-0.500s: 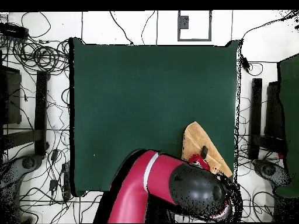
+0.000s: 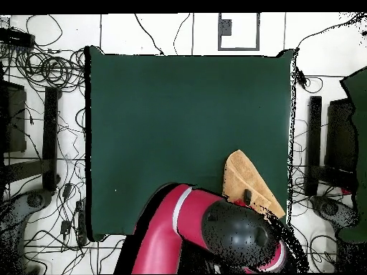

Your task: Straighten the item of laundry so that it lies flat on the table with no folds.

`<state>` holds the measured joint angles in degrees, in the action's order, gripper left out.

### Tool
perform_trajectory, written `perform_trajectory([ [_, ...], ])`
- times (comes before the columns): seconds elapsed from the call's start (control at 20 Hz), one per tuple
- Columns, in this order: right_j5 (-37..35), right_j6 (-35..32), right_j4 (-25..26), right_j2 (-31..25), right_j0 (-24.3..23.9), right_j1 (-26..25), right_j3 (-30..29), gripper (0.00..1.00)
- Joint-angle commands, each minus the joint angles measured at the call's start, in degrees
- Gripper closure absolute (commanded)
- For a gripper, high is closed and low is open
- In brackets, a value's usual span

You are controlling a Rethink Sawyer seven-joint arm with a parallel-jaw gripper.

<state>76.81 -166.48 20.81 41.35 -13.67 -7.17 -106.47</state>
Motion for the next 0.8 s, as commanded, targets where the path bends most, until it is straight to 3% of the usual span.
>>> perform_trajectory([
  [0.05, -2.2, 7.6, 2.8, -1.8, 1.2, -2.1, 7.9, 1.0],
  [0.8, -4.1, 7.1, 3.4, -2.6, 1.7, -1.9, 9.7, 1.0],
])
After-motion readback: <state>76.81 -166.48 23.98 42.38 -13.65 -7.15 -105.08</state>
